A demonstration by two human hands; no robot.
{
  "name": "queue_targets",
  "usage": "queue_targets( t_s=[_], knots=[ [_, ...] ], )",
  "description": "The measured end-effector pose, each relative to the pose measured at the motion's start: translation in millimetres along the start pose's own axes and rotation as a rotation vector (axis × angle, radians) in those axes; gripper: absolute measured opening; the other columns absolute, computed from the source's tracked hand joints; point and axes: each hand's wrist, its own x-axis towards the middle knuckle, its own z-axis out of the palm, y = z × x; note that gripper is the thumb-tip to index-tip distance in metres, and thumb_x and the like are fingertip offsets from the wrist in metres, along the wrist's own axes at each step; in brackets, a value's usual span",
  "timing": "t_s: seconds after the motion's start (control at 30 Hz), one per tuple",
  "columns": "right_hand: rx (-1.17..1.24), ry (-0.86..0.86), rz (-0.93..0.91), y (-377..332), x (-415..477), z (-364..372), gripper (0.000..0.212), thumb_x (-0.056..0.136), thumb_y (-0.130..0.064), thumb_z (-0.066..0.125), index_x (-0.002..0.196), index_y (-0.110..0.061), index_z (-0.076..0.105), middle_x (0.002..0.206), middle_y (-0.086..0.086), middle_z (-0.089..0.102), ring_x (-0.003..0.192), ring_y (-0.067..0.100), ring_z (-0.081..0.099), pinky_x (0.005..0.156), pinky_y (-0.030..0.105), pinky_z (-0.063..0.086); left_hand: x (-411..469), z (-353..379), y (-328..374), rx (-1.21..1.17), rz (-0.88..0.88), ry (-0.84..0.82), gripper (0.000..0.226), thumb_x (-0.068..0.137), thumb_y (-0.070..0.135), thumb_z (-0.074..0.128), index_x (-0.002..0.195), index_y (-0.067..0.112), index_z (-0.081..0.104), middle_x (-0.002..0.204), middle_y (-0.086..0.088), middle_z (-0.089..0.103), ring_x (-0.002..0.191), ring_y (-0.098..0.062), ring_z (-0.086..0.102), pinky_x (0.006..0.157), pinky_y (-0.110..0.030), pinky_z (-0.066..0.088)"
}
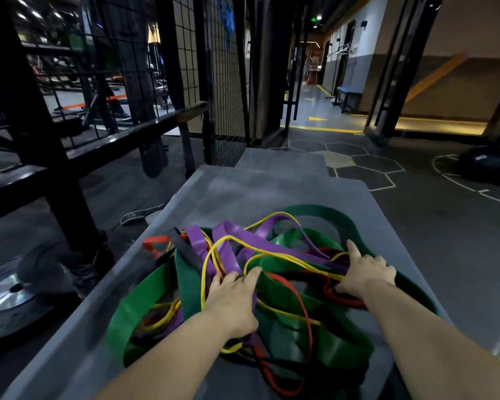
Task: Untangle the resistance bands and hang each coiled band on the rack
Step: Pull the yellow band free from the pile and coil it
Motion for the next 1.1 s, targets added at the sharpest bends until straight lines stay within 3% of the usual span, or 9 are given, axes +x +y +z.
queue_targets(
  t_s=[0.1,0.27,0.5,0.63,0.73,0.87,0.93,1.03,1.1],
  knots=[
    [-0.051,0.025,-0.063,1.4,9.3,-2.3,0.059,0.073,-0.058,0.068,0.123,-0.031,0.054,0.093,-0.005,0.061,0.099,0.021,0.052,0.093,0.040,0.033,1.4,6.1,-5.9,0.005,0.011,0.062,0.097,0.075,0.035,0.066,0.152,0.027,0.008,0.138,0.007,0.047,0.134,-0.019,0.028,0.119,-0.039,0.011],
    [0.093,0.048,-0.080,11.9,21.5,-3.3,0.018,0.081,-0.035,0.059,0.098,-0.032,0.054,0.089,-0.006,0.059,0.096,0.024,0.061,0.083,0.036,0.039,-1.6,8.9,-15.6,0.040,0.042,0.131,0.067,0.078,0.051,0.064,0.139,0.038,0.040,0.138,0.015,0.043,0.132,-0.013,0.030,0.108,-0.033,0.022],
    [0.128,0.478,-0.041,6.1,45.7,-32.3,0.036,0.090,-0.015,0.048,0.123,-0.029,0.053,0.127,0.003,0.054,0.121,0.031,0.045,0.094,0.045,0.041,-11.2,4.7,-33.1,0.060,0.054,0.131,0.074,0.077,0.039,0.065,0.143,0.044,0.033,0.140,0.018,0.033,0.134,-0.013,0.024,0.108,-0.032,0.019],
    [0.007,0.136,0.069,-1.0,47.1,-26.8,0.071,0.089,-0.020,0.054,0.151,-0.031,0.021,0.154,0.010,0.028,0.143,0.034,0.021,0.110,0.063,0.026,-18.9,-1.3,-60.5,0.162,0.092,0.160,0.088,0.068,0.036,0.070,0.145,0.044,0.028,0.140,0.013,0.035,0.136,-0.015,0.025,0.119,-0.043,0.001],
    [-0.194,-0.126,-0.081,-5.2,42.9,-25.7,0.114,0.078,-0.027,0.075,0.154,-0.037,-0.010,0.164,0.006,-0.011,0.150,0.034,-0.009,0.112,0.070,0.010,-26.3,-0.2,-88.4,0.221,0.173,0.265,0.105,0.043,0.072,0.065,0.140,0.042,0.041,0.125,0.014,0.054,0.121,-0.012,0.041,0.113,-0.045,0.025],
    [-0.165,-0.118,-0.281,-29.4,32.9,-39.8,0.088,0.083,-0.025,0.058,0.154,-0.044,0.009,0.165,-0.003,-0.001,0.151,0.028,-0.009,0.110,0.074,0.003,-29.1,-5.5,-91.4,-0.006,0.251,0.590,0.079,0.072,0.085,0.041,0.135,0.038,0.048,0.125,0.011,0.060,0.122,-0.012,0.042,0.109,-0.038,0.023],
    [-0.033,-0.090,-0.396,-46.8,29.1,-41.8,0.072,0.085,-0.026,0.055,0.149,-0.043,0.028,0.163,-0.003,0.015,0.151,0.025,0.007,0.116,0.065,0.009,-26.1,-13.1,-81.9,-0.072,0.084,0.713,0.071,0.079,0.081,0.037,0.128,0.034,0.056,0.130,0.006,0.058,0.126,-0.021,0.045,0.110,-0.045,0.026],
    [0.227,-0.013,-0.650,-80.6,12.0,-36.9,0.048,0.094,-0.020,0.055,0.142,-0.025,0.050,0.151,0.005,0.043,0.139,0.022,0.039,0.114,0.029,0.027,-22.1,-24.6,-74.4,-0.087,-0.279,0.505,0.095,0.072,0.083,0.043,0.148,0.029,0.030,0.155,-0.004,0.032,0.141,-0.029,0.030,0.115,-0.045,0.024],
    [0.341,-0.049,-0.705,-100.9,-4.4,-28.4,0.041,0.098,-0.025,0.056,0.138,-0.016,0.054,0.143,0.007,0.053,0.131,0.021,0.049,0.106,0.024,0.030,-22.6,-22.0,-74.8,-0.108,-0.381,0.263,0.116,0.066,0.084,0.053,0.154,0.027,0.005,0.160,-0.005,0.019,0.144,-0.027,0.026,0.115,-0.039,0.024]
  ],
)
